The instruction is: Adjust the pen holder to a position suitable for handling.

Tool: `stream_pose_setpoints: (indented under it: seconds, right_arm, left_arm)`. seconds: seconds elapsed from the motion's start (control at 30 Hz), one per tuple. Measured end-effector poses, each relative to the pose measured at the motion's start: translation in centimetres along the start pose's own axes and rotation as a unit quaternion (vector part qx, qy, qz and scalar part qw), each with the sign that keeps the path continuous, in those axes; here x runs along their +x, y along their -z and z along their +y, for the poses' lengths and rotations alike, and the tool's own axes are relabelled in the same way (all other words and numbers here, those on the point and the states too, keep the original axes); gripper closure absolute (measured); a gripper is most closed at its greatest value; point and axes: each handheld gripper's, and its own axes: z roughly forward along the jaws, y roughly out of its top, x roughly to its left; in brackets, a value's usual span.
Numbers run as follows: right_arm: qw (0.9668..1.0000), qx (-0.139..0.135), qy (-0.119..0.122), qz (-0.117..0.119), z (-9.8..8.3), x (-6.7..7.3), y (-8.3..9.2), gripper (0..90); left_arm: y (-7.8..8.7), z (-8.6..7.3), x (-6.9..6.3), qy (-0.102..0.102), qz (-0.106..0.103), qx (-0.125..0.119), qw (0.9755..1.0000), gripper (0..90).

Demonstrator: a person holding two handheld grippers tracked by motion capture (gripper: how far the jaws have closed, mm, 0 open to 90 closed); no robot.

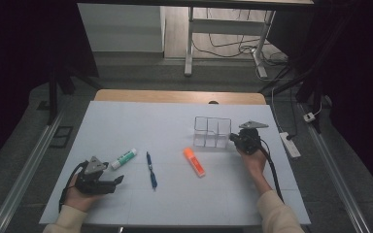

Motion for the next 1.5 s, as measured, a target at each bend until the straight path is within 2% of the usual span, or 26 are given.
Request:
stream_pose_setpoints:
  seconds: [0.43, 1.13, 1.5]
  right_arm:
    - [0.9999, -0.002, 0.007, 0.01, 0.7, 1.5, -1.4, 89.3]
    - [0.9996, -0.004, 0.009, 0.027, 1.6, 3.1, -2.9, 89.3]
    - [0.999, 0.001, 0.02, 0.04, 1.9, 4.1, -3.5, 89.3]
  left_arm:
    - [0.0, -0.1, 0.0, 0.002, 0.001, 0.0, 1.0, 22.4]
    - [0.1, -0.1, 0.0, 0.001, 0.003, 0.0, 1.0, 22.4]
    - [0.1, -0.1, 0.0, 0.0, 0.003, 0.001, 1.0, 22.4]
